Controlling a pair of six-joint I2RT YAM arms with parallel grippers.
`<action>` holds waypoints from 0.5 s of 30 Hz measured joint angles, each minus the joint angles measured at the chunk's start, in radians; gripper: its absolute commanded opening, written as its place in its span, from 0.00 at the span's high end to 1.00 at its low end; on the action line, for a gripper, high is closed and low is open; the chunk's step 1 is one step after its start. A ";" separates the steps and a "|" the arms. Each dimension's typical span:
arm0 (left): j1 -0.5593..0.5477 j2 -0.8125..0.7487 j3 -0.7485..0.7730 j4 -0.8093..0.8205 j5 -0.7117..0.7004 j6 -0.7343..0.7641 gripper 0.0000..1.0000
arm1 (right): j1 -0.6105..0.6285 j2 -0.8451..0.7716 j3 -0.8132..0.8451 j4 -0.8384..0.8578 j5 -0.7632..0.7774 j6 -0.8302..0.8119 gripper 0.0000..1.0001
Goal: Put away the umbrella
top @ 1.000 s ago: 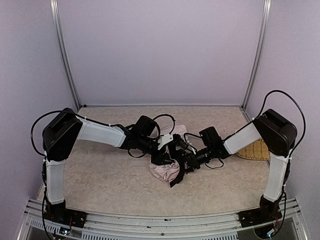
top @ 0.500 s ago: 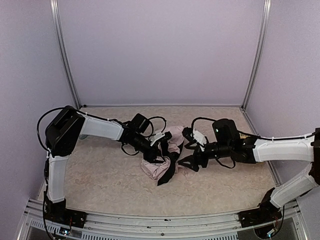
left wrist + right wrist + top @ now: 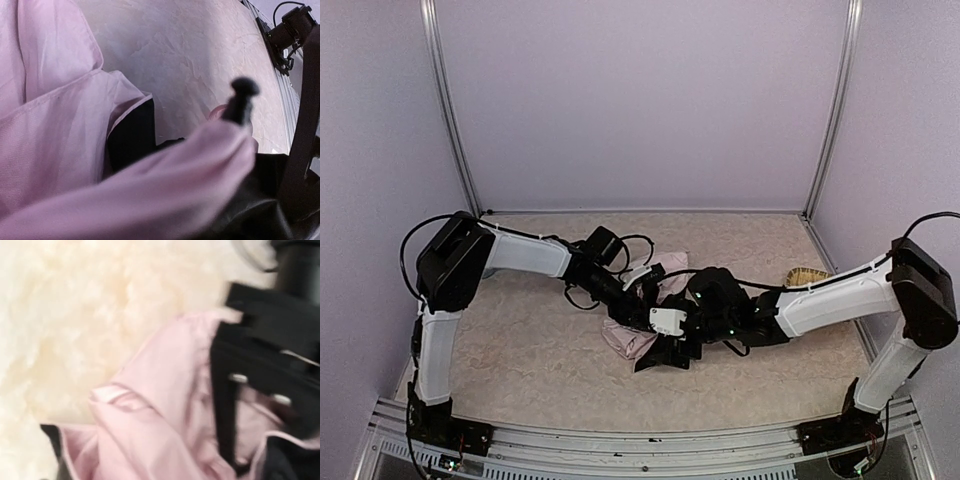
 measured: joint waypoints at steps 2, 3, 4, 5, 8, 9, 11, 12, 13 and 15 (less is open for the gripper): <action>0.005 0.022 0.026 -0.021 0.015 -0.013 0.54 | 0.011 0.048 0.024 -0.008 0.024 -0.030 0.06; 0.006 0.030 0.034 -0.027 0.022 -0.020 0.54 | 0.013 0.082 0.043 -0.016 0.040 -0.043 0.08; 0.007 0.039 0.043 -0.034 0.031 -0.026 0.53 | 0.013 0.109 0.059 -0.023 0.054 -0.052 0.10; 0.009 0.045 0.051 -0.041 0.031 -0.032 0.53 | 0.013 0.149 0.083 -0.034 0.071 -0.062 0.13; 0.020 0.060 0.066 -0.050 0.039 -0.031 0.47 | 0.018 0.205 0.134 -0.046 0.114 -0.072 0.26; 0.028 0.060 0.067 -0.052 0.041 -0.031 0.45 | 0.018 0.214 0.150 -0.053 0.121 -0.070 0.31; 0.041 0.060 0.067 -0.052 0.049 -0.020 0.41 | 0.011 0.235 0.186 -0.069 0.131 -0.057 0.40; 0.047 0.060 0.067 -0.052 0.053 -0.013 0.40 | 0.006 0.243 0.197 -0.074 0.133 -0.050 0.42; 0.052 0.060 0.067 -0.051 0.059 -0.004 0.39 | 0.002 0.248 0.204 -0.077 0.134 -0.043 0.42; 0.058 0.060 0.067 -0.051 0.065 0.013 0.40 | -0.003 0.255 0.212 -0.078 0.133 -0.036 0.29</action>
